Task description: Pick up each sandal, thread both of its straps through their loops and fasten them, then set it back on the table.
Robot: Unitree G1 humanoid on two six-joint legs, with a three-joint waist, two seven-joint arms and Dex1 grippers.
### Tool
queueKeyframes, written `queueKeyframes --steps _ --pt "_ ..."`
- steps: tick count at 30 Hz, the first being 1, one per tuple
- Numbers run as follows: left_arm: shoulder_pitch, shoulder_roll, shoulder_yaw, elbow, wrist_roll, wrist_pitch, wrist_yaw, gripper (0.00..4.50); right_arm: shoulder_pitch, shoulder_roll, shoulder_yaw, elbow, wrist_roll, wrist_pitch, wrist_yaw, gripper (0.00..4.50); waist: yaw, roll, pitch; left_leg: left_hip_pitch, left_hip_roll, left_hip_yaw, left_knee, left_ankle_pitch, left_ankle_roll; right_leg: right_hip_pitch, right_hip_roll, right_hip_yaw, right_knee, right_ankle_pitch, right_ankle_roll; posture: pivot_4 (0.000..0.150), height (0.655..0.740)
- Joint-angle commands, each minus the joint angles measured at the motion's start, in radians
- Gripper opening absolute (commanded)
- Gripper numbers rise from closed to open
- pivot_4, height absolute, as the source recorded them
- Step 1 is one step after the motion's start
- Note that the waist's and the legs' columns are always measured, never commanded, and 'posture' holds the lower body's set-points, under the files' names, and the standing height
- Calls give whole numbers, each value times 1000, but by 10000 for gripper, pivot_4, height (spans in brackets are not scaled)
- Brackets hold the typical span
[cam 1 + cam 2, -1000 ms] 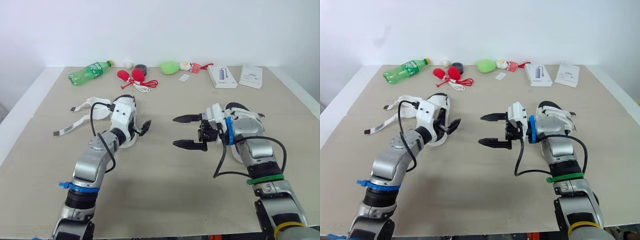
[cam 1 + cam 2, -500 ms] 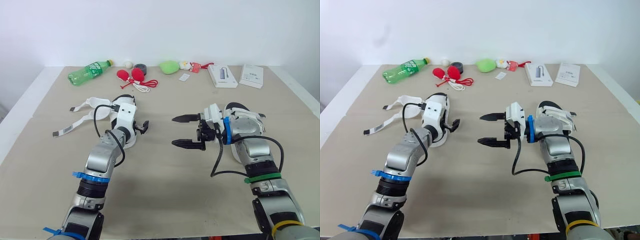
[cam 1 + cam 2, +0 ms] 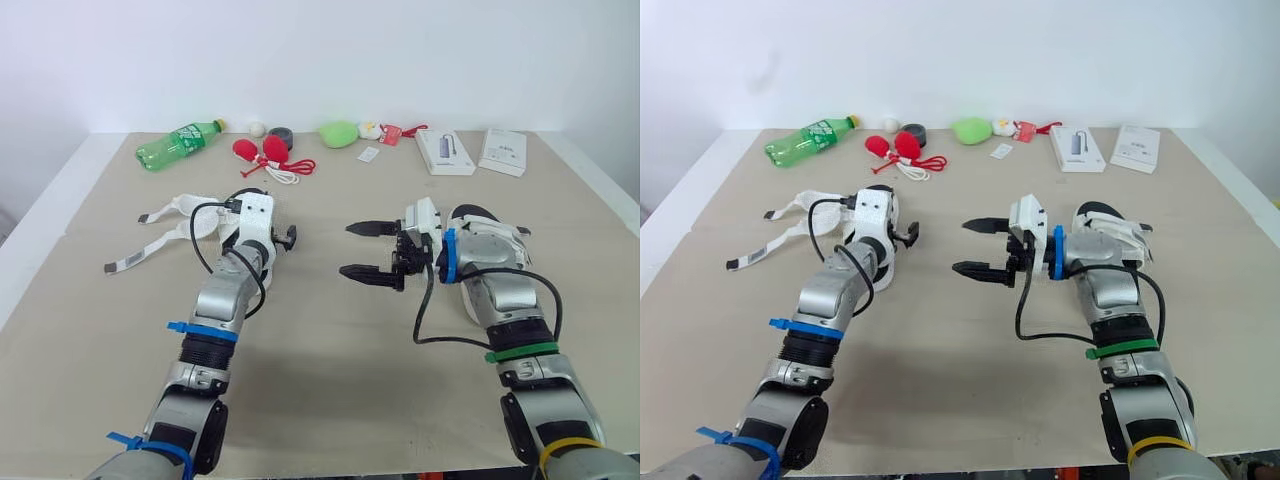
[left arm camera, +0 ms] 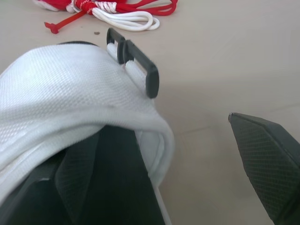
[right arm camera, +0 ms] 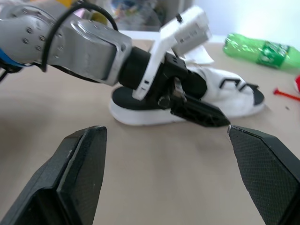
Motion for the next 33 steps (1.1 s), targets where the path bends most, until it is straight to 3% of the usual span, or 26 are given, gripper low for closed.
queueKeyframes --steps 1,2,6,7,9,11,15,23,33 --pt "-33 -5 21 18 0 -35 12 39664 -31 -5 -34 4 -6 35 -68 45000 0 0 0 0 0 0 0 0 0 0 0 0 0 0 0 1500 7400" --pt "-34 -4 21 22 -2 -38 9 37848 -41 2 -47 11 3 74 -101 45000 0 0 0 0 0 0 0 0 0 0 0 0 0 0 0 1500 7400" --pt "-27 4 19 17 -7 -35 -9 19845 -64 4 -59 14 13 125 -136 45000 0 0 0 0 0 0 0 0 0 0 0 0 0 0 0 1500 7400" --pt "-21 8 19 10 -8 -33 -14 18122 -64 3 -57 11 10 127 -135 45000 0 0 0 0 0 0 0 0 0 0 0 0 0 0 0 1500 7400" --pt "-10 20 16 -6 -10 -28 -31 10308 -62 3 -58 6 10 144 -140 45000 0 0 0 0 0 0 -1 0 0 0 0 0 0 0 0 1500 7400" --pt "5 38 8 -30 -18 -31 -69 552 -56 3 -54 -1 9 137 -129 45000 0 0 0 0 0 0 -1 0 0 0 0 0 0 0 0 1500 7400" --pt "74 117 -63 -131 -26 -95 -243 552 -38 -4 -51 -25 23 124 -81 45000 -1 0 0 0 0 0 -2 0 0 -1 0 1 -1 -1 1 1500 7400" --pt "321 424 -204 -433 -128 -429 -822 552 38 -48 -42 -93 36 44 60 45000 -2 0 0 0 2 1 -5 -1 -2 -2 0 1 -2 -3 -3 1500 7400" --pt "324 531 -280 -385 -151 -817 -1194 552 129 -105 -51 -167 36 -14 124 45000 1 0 0 0 1 4 -3 -1 -2 -2 -3 1 -3 -4 -8 1500 7400"
